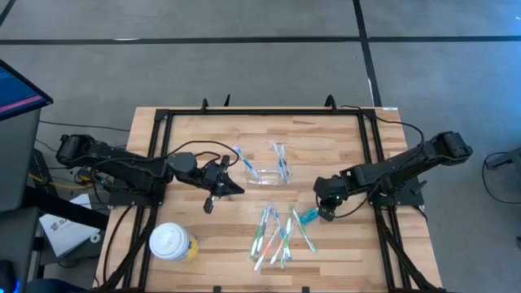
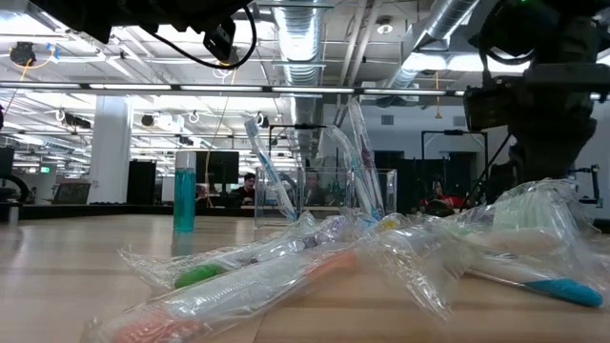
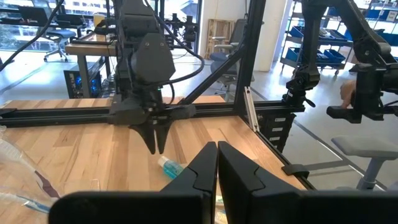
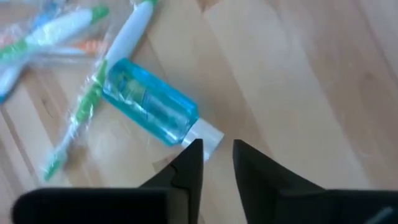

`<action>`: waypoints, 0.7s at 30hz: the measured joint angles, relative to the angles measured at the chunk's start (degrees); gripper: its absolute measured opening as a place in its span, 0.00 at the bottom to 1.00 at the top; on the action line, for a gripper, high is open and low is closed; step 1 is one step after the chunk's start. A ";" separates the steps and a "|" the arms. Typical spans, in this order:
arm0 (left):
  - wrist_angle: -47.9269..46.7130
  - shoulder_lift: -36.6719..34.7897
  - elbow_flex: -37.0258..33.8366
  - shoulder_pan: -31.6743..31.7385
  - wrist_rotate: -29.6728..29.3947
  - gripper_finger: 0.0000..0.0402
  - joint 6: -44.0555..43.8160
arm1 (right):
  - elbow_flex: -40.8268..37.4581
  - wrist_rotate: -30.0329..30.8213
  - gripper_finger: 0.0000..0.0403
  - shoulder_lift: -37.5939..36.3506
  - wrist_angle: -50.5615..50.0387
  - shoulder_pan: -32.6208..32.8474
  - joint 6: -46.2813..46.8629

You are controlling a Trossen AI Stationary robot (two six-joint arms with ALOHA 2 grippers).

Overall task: Pick & Place toothbrushing station
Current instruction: Put the mouthwash into the transparent organizer

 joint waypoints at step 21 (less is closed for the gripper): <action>0.00 0.00 0.00 0.00 0.00 0.02 0.00 | 0.00 1.43 0.55 1.33 2.13 2.77 -15.45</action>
